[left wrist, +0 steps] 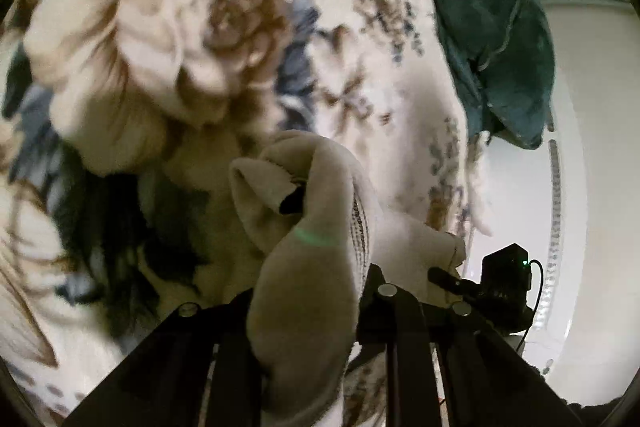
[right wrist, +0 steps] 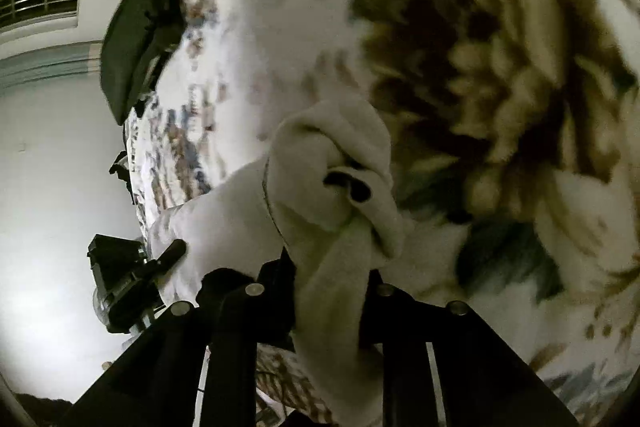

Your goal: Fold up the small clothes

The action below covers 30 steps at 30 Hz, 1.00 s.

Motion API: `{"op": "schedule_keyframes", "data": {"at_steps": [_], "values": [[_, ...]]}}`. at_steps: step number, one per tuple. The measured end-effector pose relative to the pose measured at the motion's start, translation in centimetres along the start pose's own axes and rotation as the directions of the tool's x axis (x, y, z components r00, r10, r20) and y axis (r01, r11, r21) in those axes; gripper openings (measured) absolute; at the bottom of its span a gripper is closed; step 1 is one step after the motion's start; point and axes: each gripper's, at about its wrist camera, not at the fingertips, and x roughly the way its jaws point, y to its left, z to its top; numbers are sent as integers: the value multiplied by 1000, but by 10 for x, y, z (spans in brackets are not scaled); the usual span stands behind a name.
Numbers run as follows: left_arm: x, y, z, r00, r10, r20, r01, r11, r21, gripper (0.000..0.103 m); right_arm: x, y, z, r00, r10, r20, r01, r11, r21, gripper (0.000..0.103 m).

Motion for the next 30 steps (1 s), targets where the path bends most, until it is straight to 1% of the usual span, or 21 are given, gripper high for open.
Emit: {"op": "schedule_keyframes", "data": {"at_steps": [3, 5, 8, 11, 14, 15, 17, 18, 19, 20, 21, 23, 24, 25, 27, 28, 29, 30], "values": [[-24, -15, 15, 1000, -17, 22, 17, 1000, -1, 15, -9, 31, -1, 1000, -5, 17, 6, 1000, -25, 20], [-39, -20, 29, 999, -26, 35, 26, 1000, 2, 15, -16, 61, 6, 999, -2, 33, 4, 999, -44, 20], [-66, -30, 63, 998, -25, 56, 24, 999, 24, 15, -26, 101, 20, 998, 7, 60, -3, 998, -69, 20], [-94, -39, 112, 996, -18, 85, 13, 998, 60, 15, -25, 154, 50, 995, 26, 95, -17, 995, -96, 20], [-122, -53, 171, 991, -6, 131, -7, 995, 101, 15, -18, 212, 92, 989, 61, 136, -44, 991, -126, 19], [-132, -60, 198, 988, 1, 157, -20, 993, 119, 15, -15, 228, 104, 987, 71, 148, -51, 989, -137, 19], [-144, -68, 237, 981, 18, 193, -47, 988, 144, 15, -4, 268, 141, 980, 97, 172, -68, 983, -169, 19], [-152, -73, 265, 975, 25, 219, -60, 986, 155, 15, 3, 283, 155, 978, 106, 178, -74, 981, -179, 19], [-156, -76, 284, 972, 27, 234, -67, 984, 162, 15, 14, 303, 177, 975, 120, 186, -84, 978, -191, 19], [-161, -79, 310, 966, 37, 254, -83, 982, 171, 16, 20, 314, 191, 973, 127, 191, -89, 976, -199, 19], [-163, -80, 327, 963, 45, 265, -94, 980, 177, 16, 28, 328, 209, 971, 135, 195, -94, 974, -207, 19], [-164, -80, 376, 956, 85, 282, -140, 973, 182, 16, 52, 353, 247, 969, 146, 201, -103, 972, -209, 19], [-162, -77, 388, 955, 96, 280, -151, 971, 183, 16, 64, 364, 265, 969, 145, 202, -103, 973, -209, 19], [-158, -72, 410, 952, 122, 280, -175, 969, 175, 16, 75, 372, 280, 969, 139, 203, -97, 975, -202, 19], [-150, -58, 442, 947, 174, 271, -223, 962, 160, 16, 95, 385, 307, 972, 126, 199, -88, 978, -191, 19], [-146, -53, 450, 943, 197, 268, -244, 957, 156, 17, 109, 391, 318, 975, 108, 195, -69, 978, -196, 19], [-140, -44, 464, 935, 239, 262, -283, 948, 148, 18, 122, 398, 329, 978, 78, 196, -37, 978, -204, 19], [-135, -38, 470, 934, 252, 253, -294, 945, 145, 20, 132, 401, 337, 979, 54, 197, -11, 977, -211, 19]]}}
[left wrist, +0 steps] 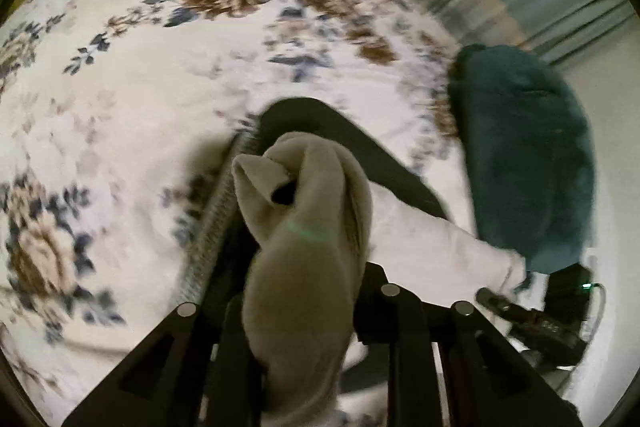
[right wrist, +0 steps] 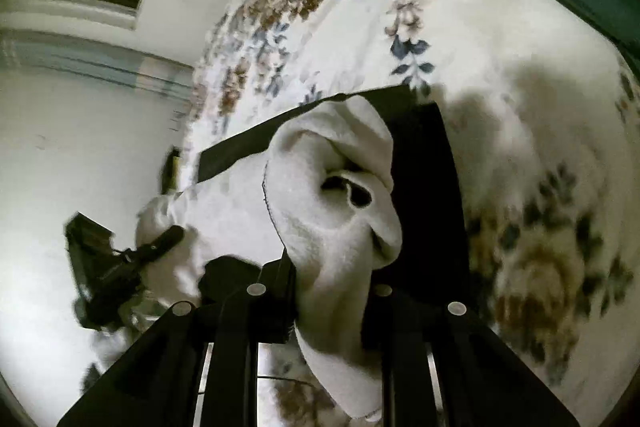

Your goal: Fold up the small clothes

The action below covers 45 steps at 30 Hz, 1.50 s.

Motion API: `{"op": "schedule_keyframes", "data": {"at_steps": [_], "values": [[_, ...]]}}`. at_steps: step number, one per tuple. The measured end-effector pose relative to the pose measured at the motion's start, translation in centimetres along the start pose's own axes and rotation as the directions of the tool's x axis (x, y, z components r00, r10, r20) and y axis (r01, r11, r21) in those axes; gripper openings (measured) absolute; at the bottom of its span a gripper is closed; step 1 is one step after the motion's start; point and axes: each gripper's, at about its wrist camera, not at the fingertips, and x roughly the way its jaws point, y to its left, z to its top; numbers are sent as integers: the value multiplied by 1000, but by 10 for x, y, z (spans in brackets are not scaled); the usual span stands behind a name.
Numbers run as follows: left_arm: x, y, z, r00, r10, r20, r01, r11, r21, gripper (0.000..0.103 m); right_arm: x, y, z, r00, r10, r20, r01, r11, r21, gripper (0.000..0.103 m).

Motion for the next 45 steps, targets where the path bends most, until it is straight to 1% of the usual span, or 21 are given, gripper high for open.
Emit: {"op": "schedule_keyframes", "data": {"at_steps": [2, 4, 6, 7, 8, 9, 10, 11, 13, 15, 18, 21, 23, 27, 29, 34, 36, 37, 42, 43, 45], "values": [[9, 7, 5, 1000, 4, -10, -4, 1000, 2, 21, 18, 4, 9, 996, -92, -6, 91, 995, -38, 20], [13, 9, 7, 1000, 16, -17, -16, 1000, 12, 23, 29, 4, 11, 984, -178, -9, 176, 981, -80, 23], [9, 6, 6, 1000, 24, -14, -24, 1000, 16, 26, 34, 4, 10, 964, -266, -12, 264, 960, -93, 39], [4, 2, 6, 999, 47, 1, -47, 999, 26, 31, 33, 6, 8, 953, -303, -10, 301, 948, -100, 45], [1, -2, 6, 997, 76, 19, -76, 996, 35, 44, 32, 9, 6, 941, -340, -3, 337, 934, -116, 60], [-4, -5, 5, 994, 106, 42, -107, 993, 38, 51, 31, 13, 2, 922, -386, 14, 384, 913, -140, 82], [-8, -8, 2, 989, 133, 63, -136, 990, 39, 69, 28, 18, -4, 903, -428, 33, 428, 889, -164, 92], [-11, -12, -3, 981, 174, 86, -178, 983, 41, 90, 25, 22, -9, 890, -454, 47, 455, 872, -181, 103], [-15, -19, -14, 965, 235, 115, -242, 969, 45, 102, 17, 32, -25, 843, -530, 93, 537, 817, -210, 103], [-15, -24, -25, 959, 257, 116, -263, 964, 41, 103, 9, 39, -42, 801, -585, 124, 597, 771, -221, 103], [-19, -35, -44, 937, 327, 125, -336, 940, 59, 103, -3, 45, -59, 778, -612, 143, 628, 748, -216, 103], [-28, -45, -62, 930, 345, 123, -355, 933, 66, 103, -24, 56, -76, 761, -625, 173, 649, 732, -208, 103], [-39, -57, -75, 915, 382, 127, -394, 915, 88, 103, -44, 65, -87, 755, -626, 196, 656, 728, -202, 103], [-68, -86, -101, 894, 417, 164, -438, 891, 123, 103, -89, 90, -107, 739, -625, 250, 671, 715, -195, 103], [-91, -103, -119, 882, 431, 189, -459, 878, 138, 103, -120, 107, -122, 718, -628, 300, 691, 695, -198, 103], [-144, -140, -155, 865, 435, 249, -480, 861, 165, 103, -191, 143, -161, 703, -608, 369, 698, 688, -196, 103], [-170, -153, -171, 864, 427, 266, -476, 865, 158, 103, -219, 158, -178, 688, -605, 401, 710, 675, -199, 103], [-183, -160, -178, 867, 418, 273, -469, 869, 159, 103, -234, 165, -187, 685, -599, 415, 710, 676, -198, 103], [-246, -187, -213, 861, 402, 313, -463, 874, 151, 103, -310, 200, -232, 664, -564, 491, 716, 670, -198, 103], [-256, -191, -219, 862, 395, 317, -456, 878, 148, 103, -325, 207, -242, 662, -554, 504, 714, 670, -202, 103], [-282, -201, -231, 855, 395, 335, -461, 876, 143, 103, -358, 222, -263, 661, -535, 526, 709, 675, -206, 103]]}}
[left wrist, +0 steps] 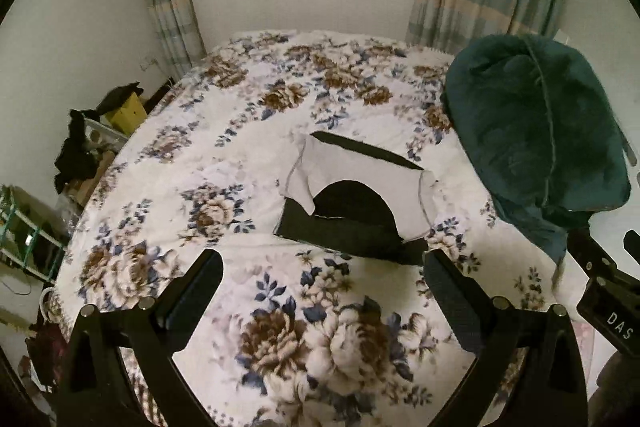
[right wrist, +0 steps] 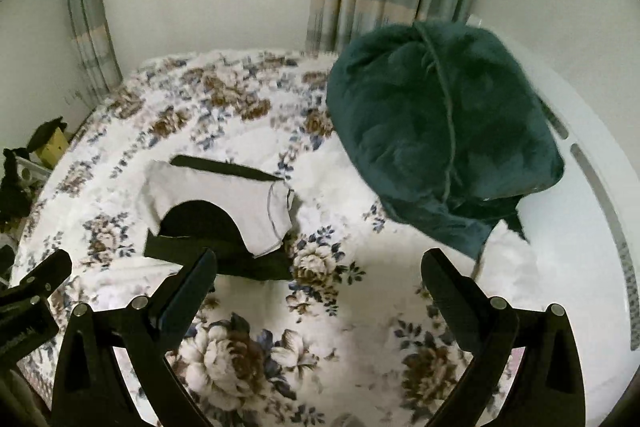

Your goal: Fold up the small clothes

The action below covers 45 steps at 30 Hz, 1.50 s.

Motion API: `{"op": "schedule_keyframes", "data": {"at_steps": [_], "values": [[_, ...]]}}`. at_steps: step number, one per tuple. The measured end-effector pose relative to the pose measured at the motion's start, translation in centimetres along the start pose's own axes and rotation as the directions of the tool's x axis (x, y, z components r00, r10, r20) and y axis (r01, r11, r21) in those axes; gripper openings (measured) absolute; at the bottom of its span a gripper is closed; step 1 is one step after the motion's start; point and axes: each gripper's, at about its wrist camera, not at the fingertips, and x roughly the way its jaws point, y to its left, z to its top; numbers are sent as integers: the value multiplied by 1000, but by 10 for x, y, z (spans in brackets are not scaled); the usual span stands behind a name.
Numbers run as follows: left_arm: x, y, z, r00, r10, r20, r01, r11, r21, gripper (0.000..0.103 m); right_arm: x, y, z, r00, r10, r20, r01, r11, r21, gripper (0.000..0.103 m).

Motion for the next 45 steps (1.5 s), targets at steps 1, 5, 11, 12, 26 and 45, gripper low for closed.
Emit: {"op": "schedule_keyframes", "data": {"at_steps": [1, 5, 11, 12, 26, 45], "values": [[-11, 0, -2, 1000, -1, 8, 1, 1000, 0, 103, -12, -3, -1, 1000, 5, 7, -5, 1000, 0, 103], [-63, 0, -12, 999, 13, 51, -13, 1000, 2, 103, -83, -18, -8, 998, 34, 55, -34, 999, 0, 103], [-129, -2, -26, 993, 20, 114, -20, 1000, 0, 103, -162, -37, -21, 991, 56, 123, -56, 998, -3, 103], [-138, -3, -29, 993, 15, 120, -15, 1000, 0, 103, -174, -41, -23, 989, 63, 131, -63, 998, -2, 103], [-209, -15, -54, 983, -13, 183, 14, 1000, -6, 103, -273, -81, -43, 970, 102, 221, -104, 995, -2, 103], [-224, -18, -51, 981, 14, 191, -12, 1000, -11, 103, -266, -80, -41, 969, 122, 214, -120, 993, -20, 103]]}}
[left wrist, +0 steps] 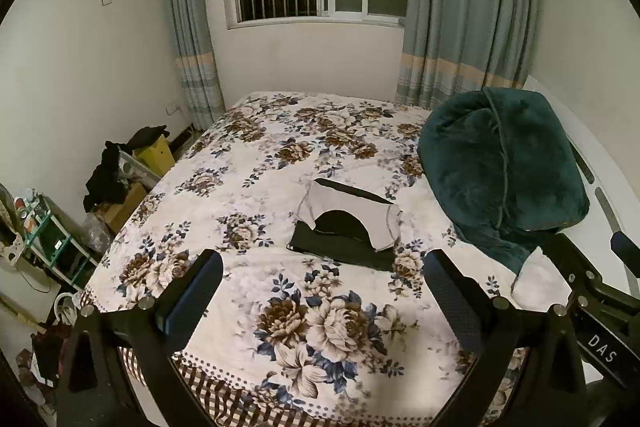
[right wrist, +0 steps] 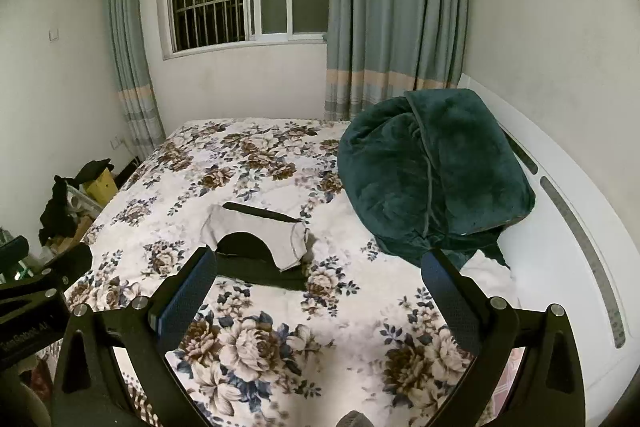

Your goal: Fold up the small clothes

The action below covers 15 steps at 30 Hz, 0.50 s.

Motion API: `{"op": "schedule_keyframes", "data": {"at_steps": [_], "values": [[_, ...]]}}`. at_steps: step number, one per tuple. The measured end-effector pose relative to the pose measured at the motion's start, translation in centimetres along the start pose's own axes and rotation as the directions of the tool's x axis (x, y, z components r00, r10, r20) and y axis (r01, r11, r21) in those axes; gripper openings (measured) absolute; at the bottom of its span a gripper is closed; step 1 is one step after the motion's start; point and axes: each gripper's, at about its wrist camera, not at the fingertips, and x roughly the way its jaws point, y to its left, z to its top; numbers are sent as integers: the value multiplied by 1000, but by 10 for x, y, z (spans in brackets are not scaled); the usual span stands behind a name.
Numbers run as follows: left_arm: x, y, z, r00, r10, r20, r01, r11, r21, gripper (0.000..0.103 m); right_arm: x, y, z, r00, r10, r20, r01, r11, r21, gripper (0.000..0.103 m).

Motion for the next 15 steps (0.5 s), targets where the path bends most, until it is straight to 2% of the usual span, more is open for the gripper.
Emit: {"op": "schedule_keyframes", "data": {"at_steps": [15], "values": [[4, 8, 4, 1000, 15, 2, -15, 1000, 0, 103, 2, 2, -1, 1000, 11, -4, -11, 1000, -1, 103]]}}
